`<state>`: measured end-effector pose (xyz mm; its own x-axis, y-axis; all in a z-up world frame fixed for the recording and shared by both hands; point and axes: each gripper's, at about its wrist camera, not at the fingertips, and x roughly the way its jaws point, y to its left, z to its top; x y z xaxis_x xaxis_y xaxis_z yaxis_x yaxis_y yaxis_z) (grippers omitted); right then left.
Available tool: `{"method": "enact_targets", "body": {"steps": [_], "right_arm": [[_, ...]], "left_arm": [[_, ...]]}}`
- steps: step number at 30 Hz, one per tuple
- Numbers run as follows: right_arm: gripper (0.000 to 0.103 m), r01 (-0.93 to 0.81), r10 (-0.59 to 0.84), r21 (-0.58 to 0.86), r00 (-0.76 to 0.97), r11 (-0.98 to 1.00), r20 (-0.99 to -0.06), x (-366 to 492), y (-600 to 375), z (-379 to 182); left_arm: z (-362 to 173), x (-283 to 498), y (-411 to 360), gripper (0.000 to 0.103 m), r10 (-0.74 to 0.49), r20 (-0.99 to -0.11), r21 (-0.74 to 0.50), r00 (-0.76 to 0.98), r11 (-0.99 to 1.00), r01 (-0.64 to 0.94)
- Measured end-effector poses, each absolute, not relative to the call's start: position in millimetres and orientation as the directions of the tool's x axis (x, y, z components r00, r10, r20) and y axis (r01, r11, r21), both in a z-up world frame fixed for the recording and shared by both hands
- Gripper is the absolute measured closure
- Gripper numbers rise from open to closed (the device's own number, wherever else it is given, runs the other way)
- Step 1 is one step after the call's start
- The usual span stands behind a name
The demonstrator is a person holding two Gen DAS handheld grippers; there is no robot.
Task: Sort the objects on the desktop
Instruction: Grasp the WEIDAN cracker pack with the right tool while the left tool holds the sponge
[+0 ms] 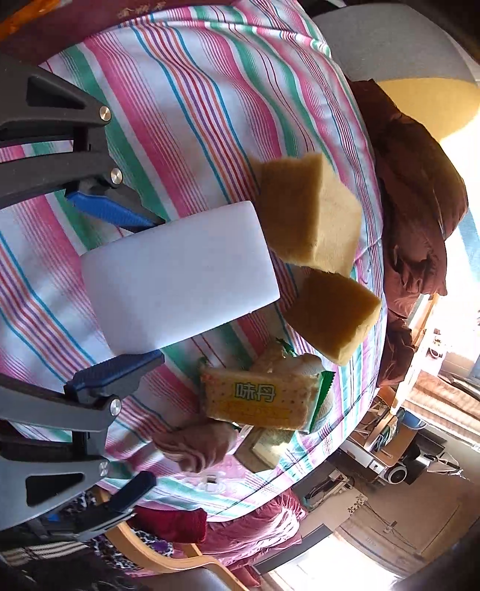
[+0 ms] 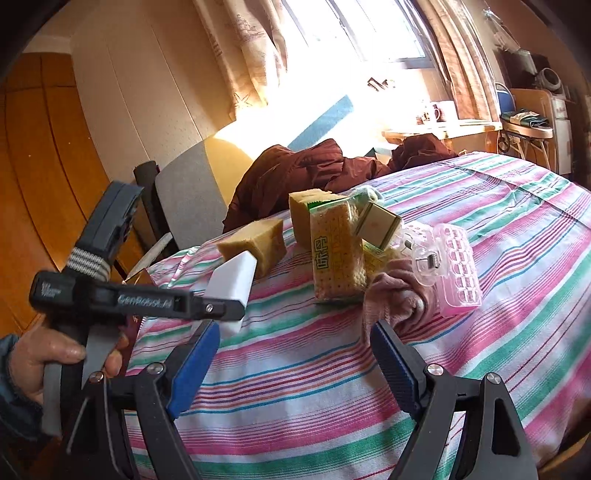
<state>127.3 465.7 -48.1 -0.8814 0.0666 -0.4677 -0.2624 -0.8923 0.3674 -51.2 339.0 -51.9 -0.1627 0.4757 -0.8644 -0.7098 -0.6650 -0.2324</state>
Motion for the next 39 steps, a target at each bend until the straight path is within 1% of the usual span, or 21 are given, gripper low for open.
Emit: {"method": "enact_targets", "body": {"steps": [3, 7, 11, 14, 17, 21, 23, 25, 26, 28, 32, 39], "right_arm": [[0.019, -0.215, 0.024, 0.39, -0.898, -0.895, -0.44, 120, 459, -36], [0.019, -0.234, 0.069, 0.326, -0.893, -0.916, -0.445, 94, 454, -28], [0.02, -0.332, 0.184, 0.219, -0.842, -0.918, -0.507, 59, 456, -33], [0.021, -0.43, 0.282, 0.144, -0.773, -0.891, -0.568, 36, 467, -41], [0.022, -0.496, 0.333, 0.107, -0.713, -0.862, -0.617, 19, 478, -50], [0.023, -0.561, 0.395, 0.051, -0.642, -0.826, -0.657, 3, 486, -56], [0.027, -0.58, 0.418, 0.022, -0.612, -0.814, -0.671, -6, 488, -59], [0.039, -0.59, 0.433, -0.008, -0.584, -0.807, -0.687, -14, 490, -62], [0.043, -0.592, 0.434, -0.015, -0.574, -0.806, -0.694, -16, 491, -64], [0.054, -0.587, 0.425, -0.008, -0.577, -0.81, -0.697, -17, 492, -64], [0.054, -0.531, 0.381, 0.005, -0.614, -0.847, -0.691, -8, 483, -60], [0.054, -0.372, 0.226, 0.054, -0.667, -0.927, -0.71, 25, 448, -55]], "left_arm": [[-50, -36, 315, 0.038, 0.464, -0.866, -0.189, -0.189, -0.652, -0.734], [-57, -25, 293, 0.038, 0.457, -0.871, -0.18, -0.182, -0.639, -0.748], [-65, -17, 279, 0.038, 0.482, -0.859, -0.205, -0.174, -0.634, -0.746], [-69, -13, 273, 0.037, 0.504, -0.846, -0.219, -0.176, -0.628, -0.747], [-70, -12, 271, 0.037, 0.524, -0.832, -0.227, -0.183, -0.622, -0.75], [-72, -11, 268, 0.037, 0.55, -0.813, -0.238, -0.19, -0.613, -0.754], [-73, -12, 267, 0.037, 0.564, -0.804, -0.249, -0.191, -0.61, -0.753], [-74, -13, 266, 0.037, 0.578, -0.794, -0.265, -0.187, -0.607, -0.749], [-75, -14, 265, 0.037, 0.585, -0.789, -0.274, -0.185, -0.606, -0.747], [-75, -14, 264, 0.037, 0.597, -0.781, -0.287, -0.182, -0.602, -0.745], [-76, -13, 261, 0.037, 0.611, -0.769, -0.294, -0.186, -0.597, -0.747], [-76, -12, 264, 0.037, 0.609, -0.768, -0.282, -0.199, -0.6, -0.749]]}}
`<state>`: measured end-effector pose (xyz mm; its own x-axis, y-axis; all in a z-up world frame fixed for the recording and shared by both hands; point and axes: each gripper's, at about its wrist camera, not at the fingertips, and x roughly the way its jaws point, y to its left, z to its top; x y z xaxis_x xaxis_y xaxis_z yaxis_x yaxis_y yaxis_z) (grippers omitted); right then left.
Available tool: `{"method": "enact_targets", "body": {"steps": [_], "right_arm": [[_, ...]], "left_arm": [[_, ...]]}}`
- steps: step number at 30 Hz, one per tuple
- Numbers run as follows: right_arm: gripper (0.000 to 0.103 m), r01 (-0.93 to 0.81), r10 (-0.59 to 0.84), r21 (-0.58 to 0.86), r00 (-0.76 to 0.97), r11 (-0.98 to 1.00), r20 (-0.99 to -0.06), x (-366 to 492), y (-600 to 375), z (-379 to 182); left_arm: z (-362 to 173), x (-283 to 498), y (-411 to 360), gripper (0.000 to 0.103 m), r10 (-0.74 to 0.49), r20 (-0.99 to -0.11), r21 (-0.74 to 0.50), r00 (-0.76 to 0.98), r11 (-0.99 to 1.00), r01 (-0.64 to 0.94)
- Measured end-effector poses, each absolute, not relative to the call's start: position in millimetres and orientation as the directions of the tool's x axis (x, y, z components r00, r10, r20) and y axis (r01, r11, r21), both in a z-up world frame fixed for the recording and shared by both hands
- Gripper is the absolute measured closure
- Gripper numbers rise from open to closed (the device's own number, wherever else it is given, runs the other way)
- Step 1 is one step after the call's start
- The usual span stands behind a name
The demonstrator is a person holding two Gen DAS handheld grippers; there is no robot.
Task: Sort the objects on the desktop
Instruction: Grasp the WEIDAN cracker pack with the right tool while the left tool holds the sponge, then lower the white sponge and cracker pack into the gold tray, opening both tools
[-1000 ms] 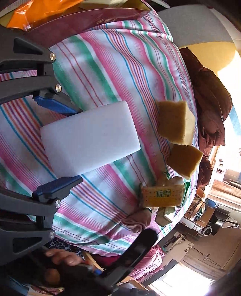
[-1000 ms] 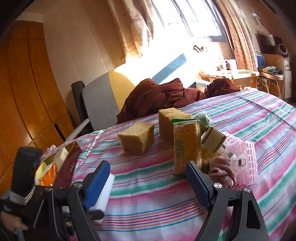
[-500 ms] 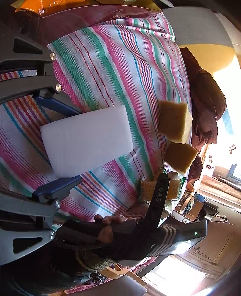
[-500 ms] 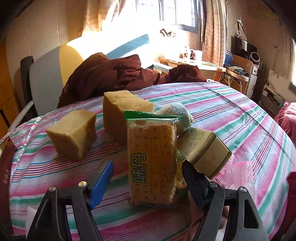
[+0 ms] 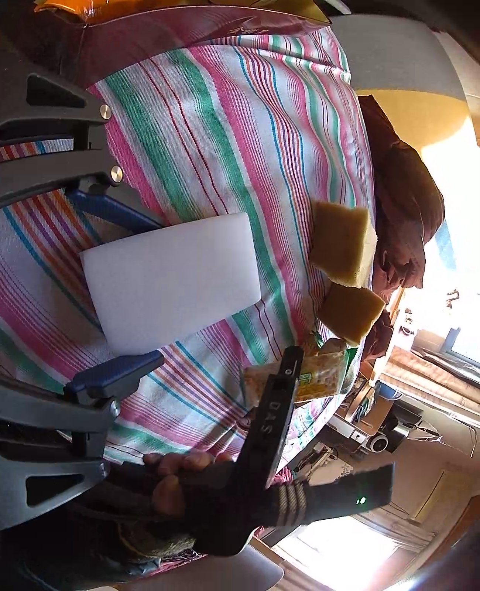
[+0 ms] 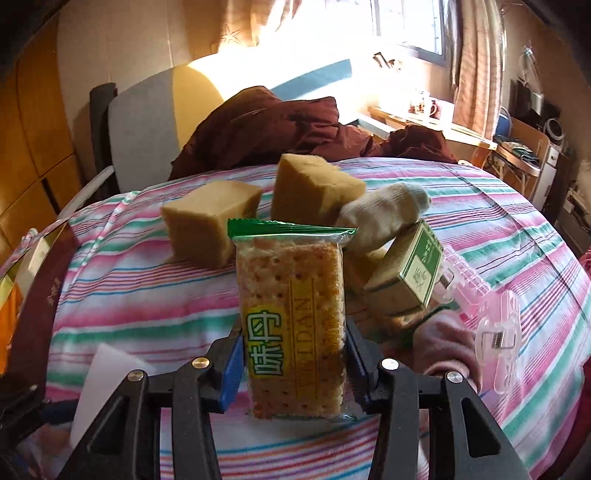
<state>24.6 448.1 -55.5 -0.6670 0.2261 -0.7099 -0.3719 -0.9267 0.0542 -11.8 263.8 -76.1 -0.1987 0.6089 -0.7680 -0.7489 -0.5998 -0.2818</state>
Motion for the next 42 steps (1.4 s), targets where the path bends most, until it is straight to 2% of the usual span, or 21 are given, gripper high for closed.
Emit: {"method": "enact_targets", "body": {"steps": [6, 17, 21, 33, 42], "right_arm": [[0.054, -0.27, 0.137, 0.063, -0.658, -0.961, -0.741, 57, 427, -58], [0.054, -0.224, 0.078, 0.104, -0.677, -0.969, -0.732, 80, 419, -62], [0.054, -0.201, 0.059, 0.108, -0.679, -0.974, -0.732, 83, 412, -65], [0.054, -0.159, 0.018, 0.121, -0.672, -0.98, -0.741, 83, 398, -75], [0.054, -0.11, 0.005, 0.102, -0.7, -0.989, -0.714, 83, 372, -63]], "left_arm": [[-76, -10, 268, 0.034, 0.598, -0.773, -0.269, -0.212, -0.612, -0.744], [-77, -11, 271, 0.033, 0.576, -0.783, -0.266, -0.235, -0.651, -0.71], [-78, -5, 271, 0.037, 0.56, -0.781, -0.224, -0.276, -0.664, -0.713], [-71, 16, 243, 0.039, 0.581, -0.747, -0.225, -0.321, -0.677, -0.701], [-46, 39, 211, 0.039, 0.589, -0.69, -0.178, -0.422, -0.703, -0.689]]}}
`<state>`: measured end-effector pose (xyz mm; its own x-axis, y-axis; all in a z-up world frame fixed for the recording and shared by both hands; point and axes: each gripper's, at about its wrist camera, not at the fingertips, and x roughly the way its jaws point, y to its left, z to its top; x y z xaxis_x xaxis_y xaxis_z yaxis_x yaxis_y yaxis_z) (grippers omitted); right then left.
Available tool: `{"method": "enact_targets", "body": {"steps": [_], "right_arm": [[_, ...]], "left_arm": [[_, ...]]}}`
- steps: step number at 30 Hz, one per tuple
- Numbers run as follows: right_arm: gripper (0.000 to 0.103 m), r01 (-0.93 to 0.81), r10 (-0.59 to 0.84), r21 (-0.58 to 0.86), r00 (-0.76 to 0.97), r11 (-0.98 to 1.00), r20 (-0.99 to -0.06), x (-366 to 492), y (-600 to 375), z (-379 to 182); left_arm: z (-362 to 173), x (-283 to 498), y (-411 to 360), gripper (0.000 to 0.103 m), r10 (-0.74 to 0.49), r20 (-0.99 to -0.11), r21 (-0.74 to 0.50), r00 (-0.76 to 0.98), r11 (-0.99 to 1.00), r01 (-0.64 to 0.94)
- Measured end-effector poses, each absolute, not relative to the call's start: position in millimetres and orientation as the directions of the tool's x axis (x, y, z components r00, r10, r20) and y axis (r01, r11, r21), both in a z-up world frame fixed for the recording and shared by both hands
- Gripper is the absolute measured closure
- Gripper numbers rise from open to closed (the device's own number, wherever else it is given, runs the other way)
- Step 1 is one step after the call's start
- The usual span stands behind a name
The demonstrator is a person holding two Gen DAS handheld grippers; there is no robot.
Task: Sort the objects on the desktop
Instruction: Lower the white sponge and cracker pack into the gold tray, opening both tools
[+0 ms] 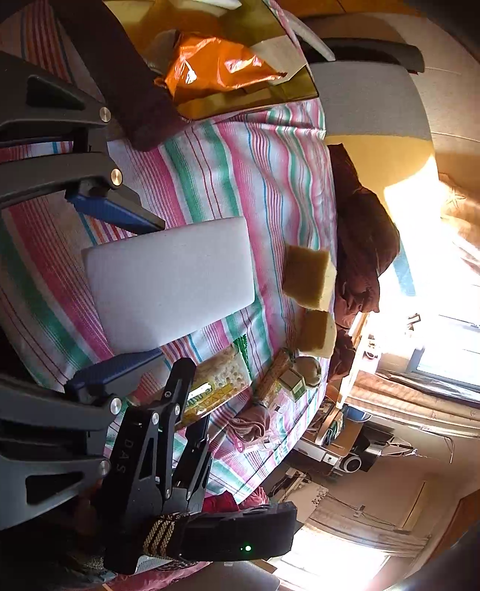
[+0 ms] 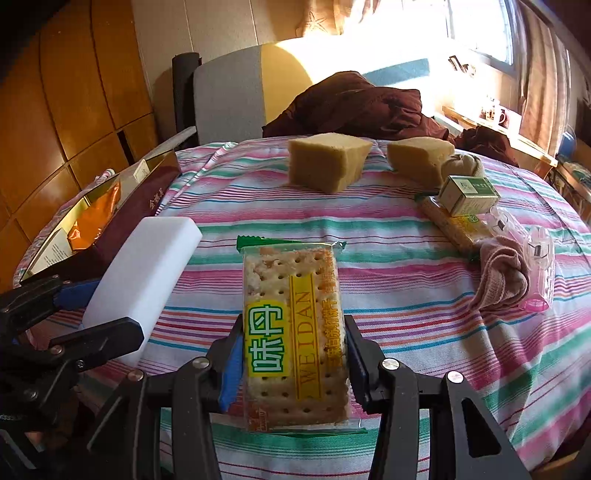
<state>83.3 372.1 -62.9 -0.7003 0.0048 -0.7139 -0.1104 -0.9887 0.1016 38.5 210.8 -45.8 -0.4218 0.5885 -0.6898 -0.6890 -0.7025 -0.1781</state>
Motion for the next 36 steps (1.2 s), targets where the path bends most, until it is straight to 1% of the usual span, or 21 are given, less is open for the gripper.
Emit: {"method": "enact_targets", "body": {"steps": [12, 18, 26, 36], "right_arm": [[0.054, 0.003, -0.066, 0.098, -0.755, -0.995, -0.652, 78, 318, -34], [0.054, 0.077, -0.119, 0.094, -0.771, -0.993, -0.625, 69, 291, -20], [0.054, 0.173, -0.187, 0.083, -0.767, -0.981, -0.613, 50, 254, -9], [0.054, 0.29, -0.266, 0.061, -0.748, -0.955, -0.608, 6, 204, 8]], "left_arm": [[-14, 47, 158, 0.038, 0.578, -0.621, -0.172, -0.529, -0.76, -0.627], [-6, 38, 127, 0.038, 0.531, -0.608, -0.159, -0.589, -0.809, -0.566], [2, 17, 77, 0.038, 0.452, -0.586, -0.165, -0.673, -0.879, -0.447], [-6, -8, 19, 0.038, 0.367, -0.595, -0.199, -0.715, -0.929, -0.311]]}}
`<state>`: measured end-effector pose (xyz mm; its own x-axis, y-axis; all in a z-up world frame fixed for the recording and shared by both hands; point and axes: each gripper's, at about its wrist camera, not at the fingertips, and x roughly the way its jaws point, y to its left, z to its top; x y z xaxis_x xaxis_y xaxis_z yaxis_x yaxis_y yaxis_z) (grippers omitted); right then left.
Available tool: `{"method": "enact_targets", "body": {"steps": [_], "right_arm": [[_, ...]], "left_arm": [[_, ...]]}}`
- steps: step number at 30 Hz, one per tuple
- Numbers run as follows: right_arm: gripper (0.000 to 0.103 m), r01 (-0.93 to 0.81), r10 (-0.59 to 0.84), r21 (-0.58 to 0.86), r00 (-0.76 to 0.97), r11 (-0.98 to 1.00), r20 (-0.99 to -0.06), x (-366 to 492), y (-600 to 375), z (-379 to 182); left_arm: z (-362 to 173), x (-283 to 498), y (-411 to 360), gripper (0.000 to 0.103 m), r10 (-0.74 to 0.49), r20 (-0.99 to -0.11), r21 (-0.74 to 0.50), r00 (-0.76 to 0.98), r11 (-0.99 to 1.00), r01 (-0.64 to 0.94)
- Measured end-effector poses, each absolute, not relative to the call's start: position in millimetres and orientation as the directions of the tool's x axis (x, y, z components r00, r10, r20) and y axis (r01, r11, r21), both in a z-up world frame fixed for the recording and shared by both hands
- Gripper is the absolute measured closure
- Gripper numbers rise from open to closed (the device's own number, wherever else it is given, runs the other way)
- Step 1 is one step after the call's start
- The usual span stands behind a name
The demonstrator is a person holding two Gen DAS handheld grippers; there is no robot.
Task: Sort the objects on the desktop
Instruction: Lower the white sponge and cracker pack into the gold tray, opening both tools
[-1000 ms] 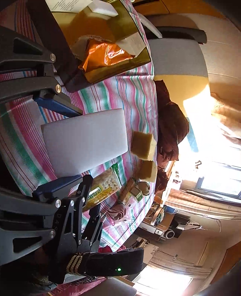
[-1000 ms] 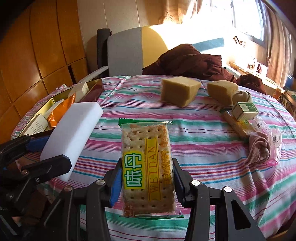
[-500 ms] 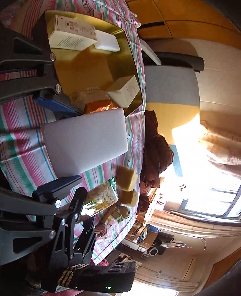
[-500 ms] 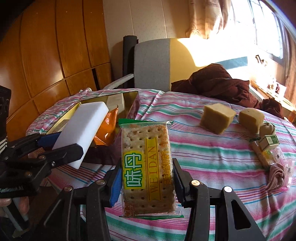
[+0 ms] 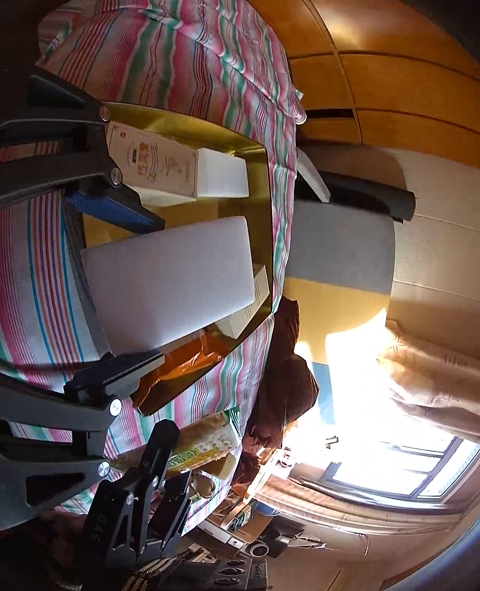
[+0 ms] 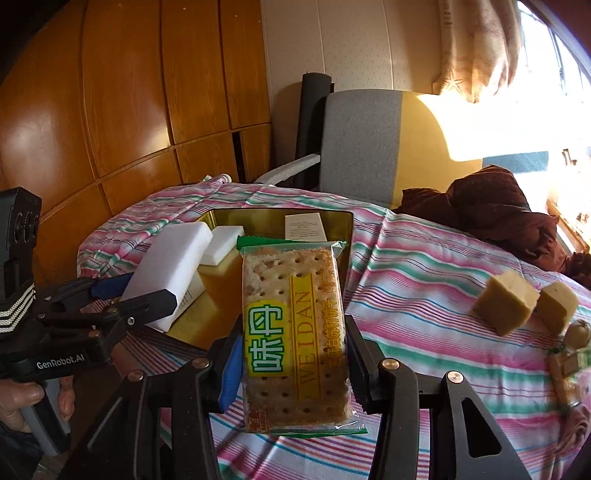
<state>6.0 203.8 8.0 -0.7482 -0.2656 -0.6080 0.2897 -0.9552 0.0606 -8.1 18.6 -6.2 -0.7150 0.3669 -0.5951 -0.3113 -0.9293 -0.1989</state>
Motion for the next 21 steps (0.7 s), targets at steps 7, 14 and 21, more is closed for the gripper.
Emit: {"method": "enact_targets", "body": {"steps": [7, 14, 21], "right_arm": [[0.054, 0.342, -0.301, 0.068, -0.696, -0.937, -0.651, -27, 172, 5], [0.054, 0.372, -0.295, 0.046, -0.648, -0.927, -0.702, -50, 146, -8], [0.054, 0.401, -0.286, 0.022, -0.613, -0.916, -0.736, -61, 128, -23]], "left_arm": [[-4, -33, -8, 0.038, 0.377, -0.597, -0.26, -0.708, -0.926, -0.273], [3, -76, -21, 0.037, 0.342, -0.626, -0.236, -0.701, -0.94, -0.247], [2, -113, -14, 0.037, 0.283, -0.66, -0.158, -0.697, -0.958, -0.239]]}}
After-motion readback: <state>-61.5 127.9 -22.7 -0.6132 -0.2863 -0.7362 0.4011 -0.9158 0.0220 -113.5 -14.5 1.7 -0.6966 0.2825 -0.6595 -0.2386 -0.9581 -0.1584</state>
